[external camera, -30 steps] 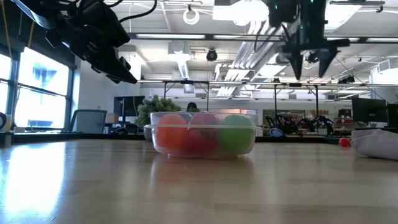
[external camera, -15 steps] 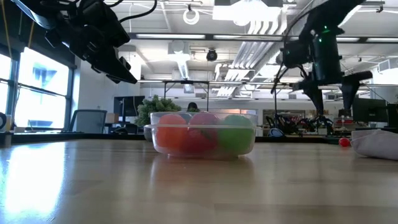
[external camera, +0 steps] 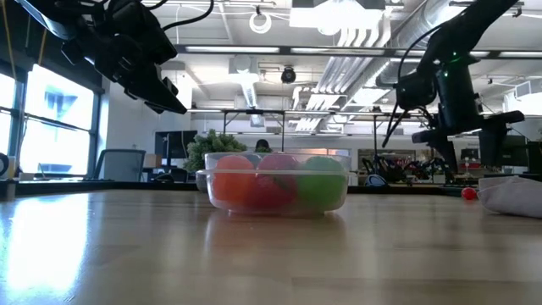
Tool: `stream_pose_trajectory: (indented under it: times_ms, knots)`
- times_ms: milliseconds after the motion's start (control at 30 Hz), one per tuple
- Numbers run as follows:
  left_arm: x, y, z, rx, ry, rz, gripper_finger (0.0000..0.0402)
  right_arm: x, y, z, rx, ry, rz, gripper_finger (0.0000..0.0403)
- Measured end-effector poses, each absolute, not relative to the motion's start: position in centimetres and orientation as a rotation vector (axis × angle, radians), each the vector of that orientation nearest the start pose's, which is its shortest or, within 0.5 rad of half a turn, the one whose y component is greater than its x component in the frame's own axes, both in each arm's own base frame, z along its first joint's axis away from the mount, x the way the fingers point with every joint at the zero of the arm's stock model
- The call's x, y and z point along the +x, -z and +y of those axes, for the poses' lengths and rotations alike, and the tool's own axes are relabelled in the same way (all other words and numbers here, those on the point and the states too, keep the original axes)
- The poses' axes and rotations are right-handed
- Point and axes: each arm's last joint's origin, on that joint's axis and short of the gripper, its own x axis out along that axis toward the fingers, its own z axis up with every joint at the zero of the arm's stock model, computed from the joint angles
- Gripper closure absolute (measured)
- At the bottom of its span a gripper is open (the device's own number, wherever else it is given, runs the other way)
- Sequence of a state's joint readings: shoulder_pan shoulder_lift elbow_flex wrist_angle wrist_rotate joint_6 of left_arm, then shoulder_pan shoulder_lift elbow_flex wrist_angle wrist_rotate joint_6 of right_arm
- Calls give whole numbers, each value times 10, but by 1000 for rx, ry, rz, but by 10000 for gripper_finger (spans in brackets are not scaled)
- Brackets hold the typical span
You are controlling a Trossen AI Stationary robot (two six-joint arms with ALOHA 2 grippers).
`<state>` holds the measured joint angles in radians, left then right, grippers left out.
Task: Pick and placing Produce into tupperware
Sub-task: Put the cherry into the transparent container
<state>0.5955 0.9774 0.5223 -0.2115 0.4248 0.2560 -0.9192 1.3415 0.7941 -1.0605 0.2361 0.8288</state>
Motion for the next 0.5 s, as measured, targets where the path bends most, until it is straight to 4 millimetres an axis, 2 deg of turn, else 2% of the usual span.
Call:
stream_pose_trajectory:
  times_ms: [267,500]
  knots:
    - [166,-210,98,-78,-88,596,350,115,-178,-165,1136,1535,1077,98]
    - [166,-210,98,-78,-88,596,350,115,-178,-166,1136,1548,1059,98]
